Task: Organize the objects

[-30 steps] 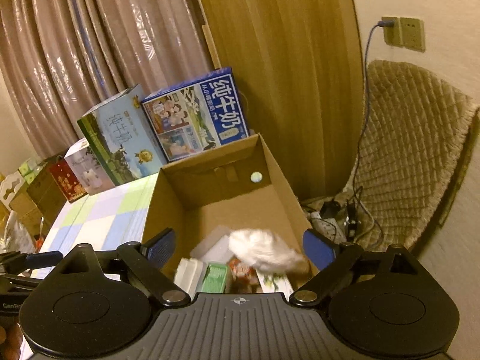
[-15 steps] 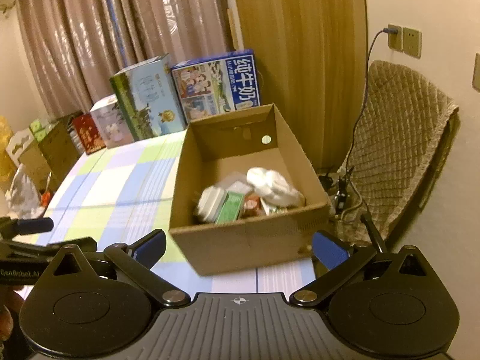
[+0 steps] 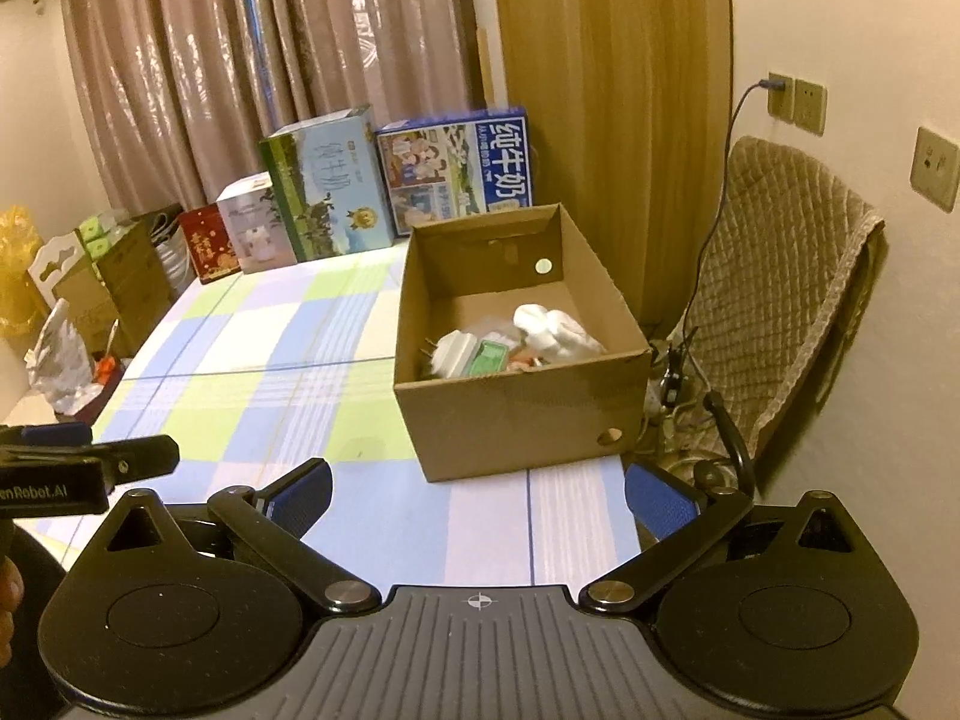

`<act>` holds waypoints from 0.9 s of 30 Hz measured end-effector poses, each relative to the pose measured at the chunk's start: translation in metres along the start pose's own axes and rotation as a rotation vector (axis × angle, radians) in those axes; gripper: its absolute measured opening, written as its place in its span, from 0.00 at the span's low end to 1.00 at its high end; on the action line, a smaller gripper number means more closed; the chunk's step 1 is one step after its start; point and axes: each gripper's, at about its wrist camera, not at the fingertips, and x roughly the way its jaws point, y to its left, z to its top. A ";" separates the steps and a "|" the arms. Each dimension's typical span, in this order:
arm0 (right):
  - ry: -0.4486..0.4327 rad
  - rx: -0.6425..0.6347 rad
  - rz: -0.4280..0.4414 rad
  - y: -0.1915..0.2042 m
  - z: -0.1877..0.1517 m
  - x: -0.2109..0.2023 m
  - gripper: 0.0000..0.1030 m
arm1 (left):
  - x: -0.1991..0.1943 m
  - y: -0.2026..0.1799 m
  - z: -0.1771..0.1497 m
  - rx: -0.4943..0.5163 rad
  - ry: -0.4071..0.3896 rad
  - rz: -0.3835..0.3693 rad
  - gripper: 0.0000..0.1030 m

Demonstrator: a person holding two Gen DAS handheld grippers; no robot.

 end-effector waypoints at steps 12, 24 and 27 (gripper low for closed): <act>-0.013 -0.009 -0.007 0.007 -0.004 -0.023 0.98 | -0.031 0.001 -0.012 -0.009 -0.032 0.003 0.99; -0.008 -0.015 -0.004 0.007 -0.008 -0.025 0.98 | -0.033 -0.003 -0.016 -0.010 -0.024 -0.002 0.99; -0.008 -0.017 -0.003 0.007 -0.009 -0.026 0.98 | -0.032 -0.004 -0.015 -0.011 -0.023 -0.006 0.99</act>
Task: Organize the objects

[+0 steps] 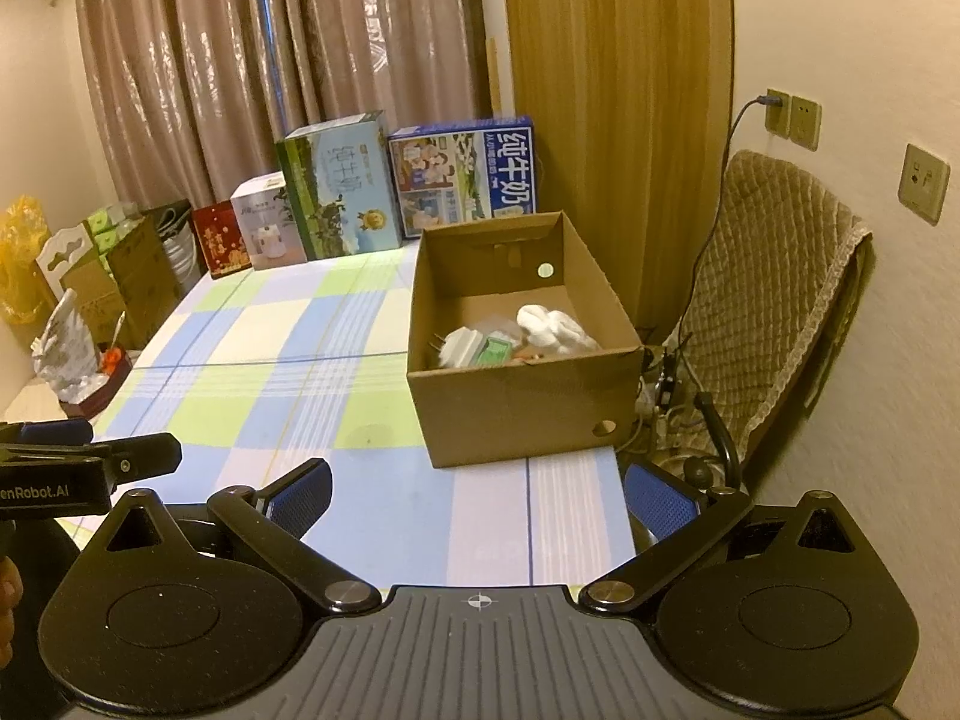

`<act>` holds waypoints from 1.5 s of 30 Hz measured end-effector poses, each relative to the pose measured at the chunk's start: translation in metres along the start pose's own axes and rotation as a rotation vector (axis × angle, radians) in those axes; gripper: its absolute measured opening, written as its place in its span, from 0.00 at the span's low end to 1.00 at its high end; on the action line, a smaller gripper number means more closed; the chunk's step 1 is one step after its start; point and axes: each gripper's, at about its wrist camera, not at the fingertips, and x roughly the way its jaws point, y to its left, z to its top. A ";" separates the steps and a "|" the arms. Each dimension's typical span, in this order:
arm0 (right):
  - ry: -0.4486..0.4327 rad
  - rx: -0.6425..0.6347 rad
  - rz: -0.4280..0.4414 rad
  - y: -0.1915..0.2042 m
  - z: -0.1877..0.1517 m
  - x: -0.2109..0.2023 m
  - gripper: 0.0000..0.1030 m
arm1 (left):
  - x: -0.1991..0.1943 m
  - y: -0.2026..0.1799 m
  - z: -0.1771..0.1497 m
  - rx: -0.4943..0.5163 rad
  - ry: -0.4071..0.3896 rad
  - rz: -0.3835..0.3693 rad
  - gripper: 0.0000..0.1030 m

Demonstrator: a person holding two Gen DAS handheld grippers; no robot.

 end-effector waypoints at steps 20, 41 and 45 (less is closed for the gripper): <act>-0.005 0.011 -0.001 -0.001 -0.001 0.000 0.98 | 0.000 -0.005 -0.002 0.008 0.005 -0.012 0.99; 0.000 0.013 0.000 -0.001 -0.005 0.001 0.98 | 0.000 -0.005 -0.004 0.001 0.007 -0.027 0.99; -0.001 0.013 0.000 -0.001 -0.005 0.002 0.98 | 0.001 -0.005 -0.005 0.001 0.009 -0.027 0.99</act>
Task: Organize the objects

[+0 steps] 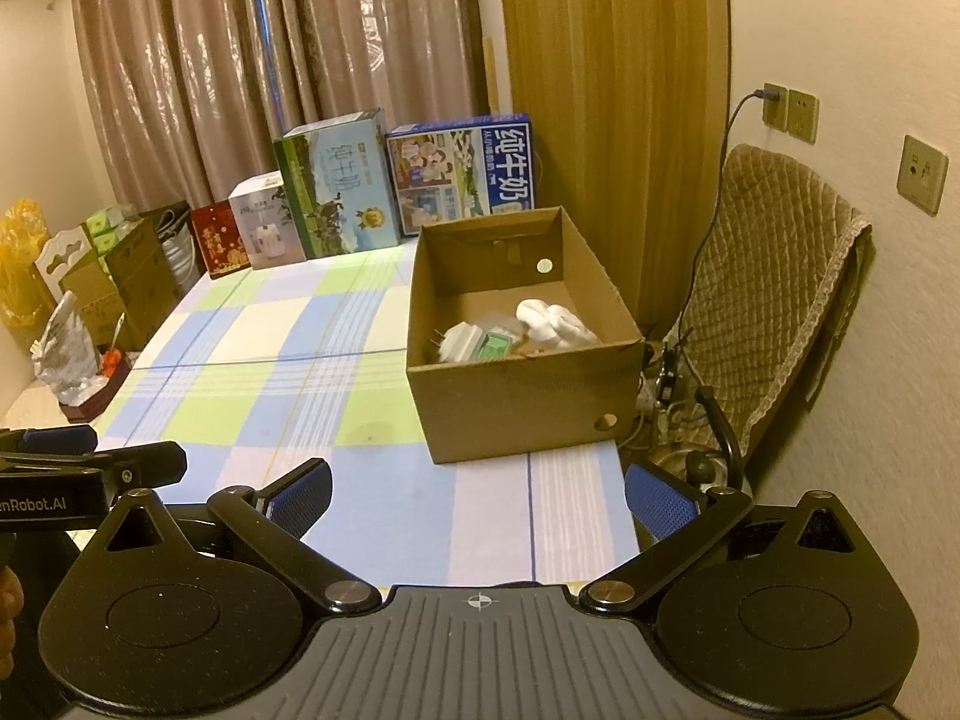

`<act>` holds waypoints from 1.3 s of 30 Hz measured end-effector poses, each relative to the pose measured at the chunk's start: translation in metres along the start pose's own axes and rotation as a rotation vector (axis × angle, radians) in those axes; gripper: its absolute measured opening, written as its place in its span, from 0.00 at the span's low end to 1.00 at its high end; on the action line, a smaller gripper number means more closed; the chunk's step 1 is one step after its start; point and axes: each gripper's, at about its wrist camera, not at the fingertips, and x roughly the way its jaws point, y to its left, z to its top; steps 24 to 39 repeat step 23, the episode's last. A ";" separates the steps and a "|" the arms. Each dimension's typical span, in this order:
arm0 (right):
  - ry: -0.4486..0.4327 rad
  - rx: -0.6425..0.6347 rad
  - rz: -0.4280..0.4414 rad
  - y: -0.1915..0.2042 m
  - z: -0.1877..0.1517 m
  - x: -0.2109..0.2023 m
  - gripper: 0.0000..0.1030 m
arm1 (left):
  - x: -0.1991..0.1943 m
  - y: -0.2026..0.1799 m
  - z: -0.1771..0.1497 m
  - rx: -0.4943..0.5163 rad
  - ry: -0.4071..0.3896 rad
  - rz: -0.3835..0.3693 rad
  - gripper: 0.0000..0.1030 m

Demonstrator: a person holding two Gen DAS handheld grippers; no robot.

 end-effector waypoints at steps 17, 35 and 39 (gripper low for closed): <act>0.004 0.003 -0.001 0.000 0.000 0.002 0.98 | 0.001 0.000 -0.001 -0.002 -0.001 -0.005 0.99; 0.004 0.003 0.000 -0.001 0.000 0.002 0.98 | 0.001 0.000 -0.003 -0.007 -0.011 -0.016 0.99; 0.004 0.003 0.000 -0.001 0.000 0.002 0.98 | 0.001 0.000 -0.003 -0.007 -0.011 -0.016 0.99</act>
